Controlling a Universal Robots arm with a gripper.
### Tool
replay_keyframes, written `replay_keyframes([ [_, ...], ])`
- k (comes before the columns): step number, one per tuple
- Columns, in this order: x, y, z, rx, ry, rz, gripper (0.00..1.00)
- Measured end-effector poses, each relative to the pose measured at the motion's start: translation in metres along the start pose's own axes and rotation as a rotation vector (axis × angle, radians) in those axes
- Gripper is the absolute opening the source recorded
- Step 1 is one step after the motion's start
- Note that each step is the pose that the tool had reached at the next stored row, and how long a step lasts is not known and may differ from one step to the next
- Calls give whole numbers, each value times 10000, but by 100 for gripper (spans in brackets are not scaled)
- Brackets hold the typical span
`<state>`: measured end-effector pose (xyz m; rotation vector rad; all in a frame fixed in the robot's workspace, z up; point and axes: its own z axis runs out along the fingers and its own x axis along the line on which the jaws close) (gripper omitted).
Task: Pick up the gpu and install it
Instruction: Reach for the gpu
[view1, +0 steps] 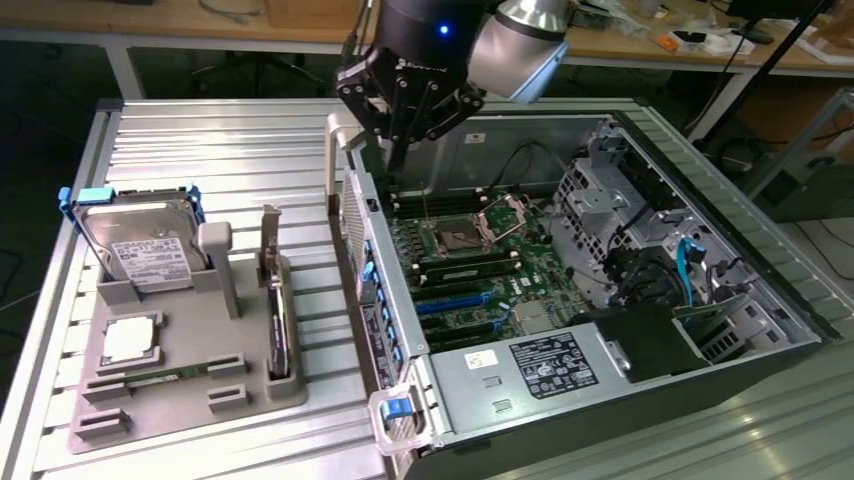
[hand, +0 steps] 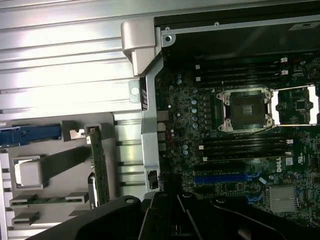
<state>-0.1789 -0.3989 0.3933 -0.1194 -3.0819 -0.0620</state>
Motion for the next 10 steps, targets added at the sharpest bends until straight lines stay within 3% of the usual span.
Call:
replay_keyframes([
  [4,42,-3,2,-1,-28,-29,11],
  [10,70,-5,4,15,-216,-175,11],
])
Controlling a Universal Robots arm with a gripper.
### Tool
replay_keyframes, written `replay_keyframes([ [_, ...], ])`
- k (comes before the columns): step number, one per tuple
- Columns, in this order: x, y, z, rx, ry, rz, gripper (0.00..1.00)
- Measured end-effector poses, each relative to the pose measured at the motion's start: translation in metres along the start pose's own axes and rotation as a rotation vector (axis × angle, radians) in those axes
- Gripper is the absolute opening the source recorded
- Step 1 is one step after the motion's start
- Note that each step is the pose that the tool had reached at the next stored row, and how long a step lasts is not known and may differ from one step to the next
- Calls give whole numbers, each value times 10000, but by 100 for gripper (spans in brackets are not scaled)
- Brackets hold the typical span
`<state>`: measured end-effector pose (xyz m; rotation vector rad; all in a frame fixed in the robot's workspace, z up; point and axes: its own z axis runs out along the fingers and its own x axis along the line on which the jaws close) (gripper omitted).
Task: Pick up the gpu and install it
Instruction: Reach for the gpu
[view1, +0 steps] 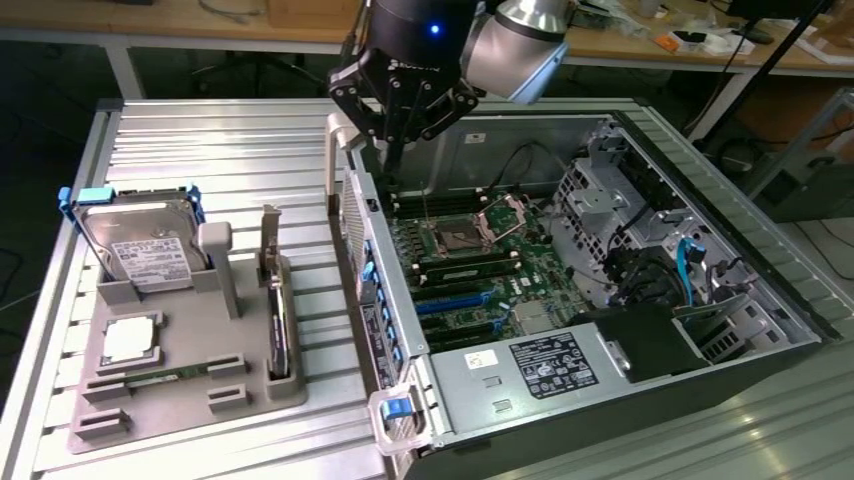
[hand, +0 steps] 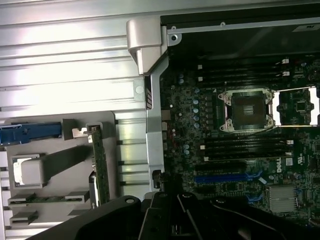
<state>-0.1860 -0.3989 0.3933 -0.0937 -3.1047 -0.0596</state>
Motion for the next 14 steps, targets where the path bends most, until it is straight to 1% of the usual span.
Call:
replay_keyframes([
  [1,5,-1,1,0,-28,-21,11],
  [2,9,-1,1,-1,-38,-28,11],
  [10,11,-1,0,0,-39,-29,11],
  [14,39,-2,1,0,-40,-29,11],
])
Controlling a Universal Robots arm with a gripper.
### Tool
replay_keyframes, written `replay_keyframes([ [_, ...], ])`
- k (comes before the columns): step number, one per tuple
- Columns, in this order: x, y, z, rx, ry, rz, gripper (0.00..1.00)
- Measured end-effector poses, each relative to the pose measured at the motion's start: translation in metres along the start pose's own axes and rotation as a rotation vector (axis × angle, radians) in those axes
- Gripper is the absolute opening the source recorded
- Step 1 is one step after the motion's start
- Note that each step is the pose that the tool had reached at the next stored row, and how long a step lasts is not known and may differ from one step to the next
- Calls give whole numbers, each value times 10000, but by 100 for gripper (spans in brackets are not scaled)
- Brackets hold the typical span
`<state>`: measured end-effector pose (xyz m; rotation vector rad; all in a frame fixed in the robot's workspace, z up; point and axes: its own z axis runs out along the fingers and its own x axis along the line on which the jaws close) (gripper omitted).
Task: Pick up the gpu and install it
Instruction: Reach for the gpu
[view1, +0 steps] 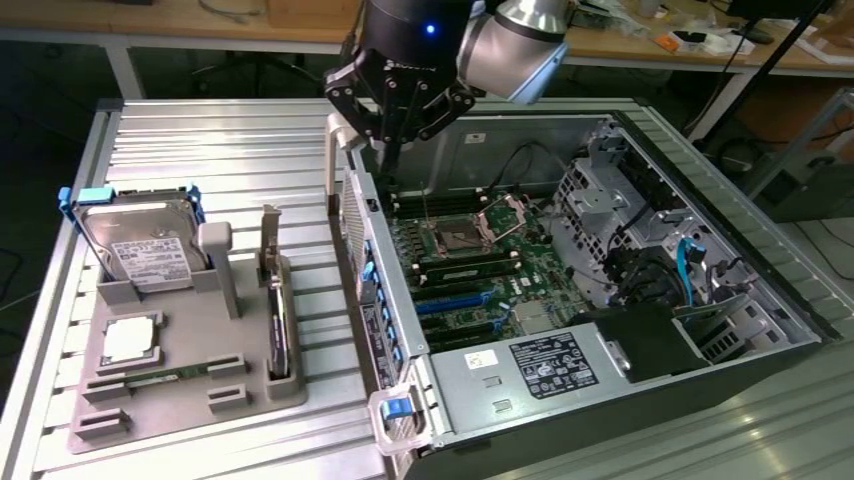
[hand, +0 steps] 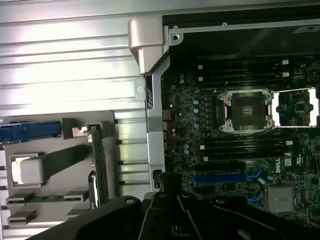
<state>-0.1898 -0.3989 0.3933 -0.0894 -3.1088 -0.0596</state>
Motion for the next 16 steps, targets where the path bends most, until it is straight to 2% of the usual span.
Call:
replay_keyframes([
  [16,210,-12,7,-2,-19,-1,11],
])
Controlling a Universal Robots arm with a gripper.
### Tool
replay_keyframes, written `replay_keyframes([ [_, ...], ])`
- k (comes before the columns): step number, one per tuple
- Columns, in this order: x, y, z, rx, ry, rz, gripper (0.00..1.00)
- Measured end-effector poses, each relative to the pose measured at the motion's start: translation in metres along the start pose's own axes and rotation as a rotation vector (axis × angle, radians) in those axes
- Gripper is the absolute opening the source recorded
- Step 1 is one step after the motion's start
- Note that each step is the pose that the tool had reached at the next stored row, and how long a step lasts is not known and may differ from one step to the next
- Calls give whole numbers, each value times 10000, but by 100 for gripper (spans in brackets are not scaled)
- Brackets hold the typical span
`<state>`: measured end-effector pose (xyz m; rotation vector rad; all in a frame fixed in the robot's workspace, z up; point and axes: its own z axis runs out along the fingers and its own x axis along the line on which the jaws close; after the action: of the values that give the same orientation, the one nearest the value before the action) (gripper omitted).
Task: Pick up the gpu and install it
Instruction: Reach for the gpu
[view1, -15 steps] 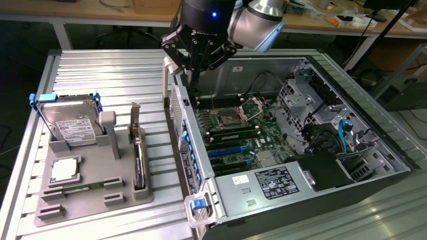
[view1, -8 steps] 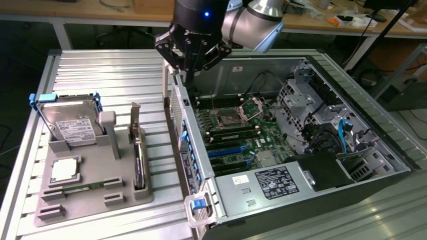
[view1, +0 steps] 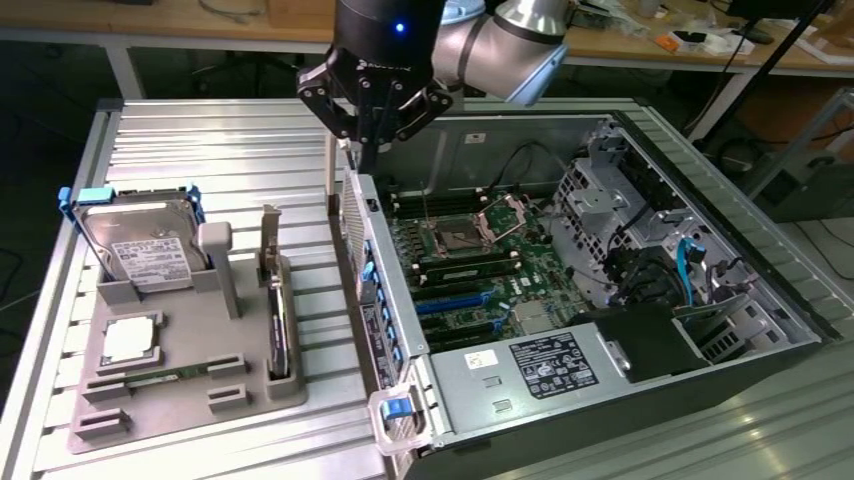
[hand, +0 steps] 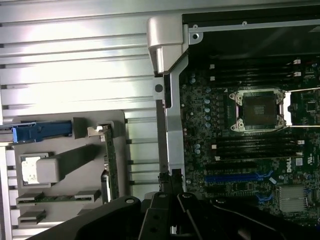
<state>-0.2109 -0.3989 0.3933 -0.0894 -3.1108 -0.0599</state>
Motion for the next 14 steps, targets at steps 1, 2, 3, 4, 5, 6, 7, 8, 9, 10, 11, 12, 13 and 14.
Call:
replay_keyframes([
  [1,9,-1,0,0,0,-1,11],
  [2,19,-1,0,0,0,-1,11],
  [3,29,-2,0,1,0,0,11],
  [4,37,-2,1,1,0,0,11],
  [5,45,-3,1,0,-1,0,11],
  [6,53,-3,1,0,-1,0,11],
  [7,60,-3,1,0,-1,0,11],
  [8,68,-4,1,1,-1,0,11],
  [9,75,-4,2,1,0,0,11],
  [10,81,-5,2,1,0,0,11],
  [11,87,-5,2,1,0,0,11],
  [12,95,-6,2,1,0,0,11],
  [13,101,-6,3,0,-1,0,11],
  [14,108,-6,3,1,-1,0,11],
])
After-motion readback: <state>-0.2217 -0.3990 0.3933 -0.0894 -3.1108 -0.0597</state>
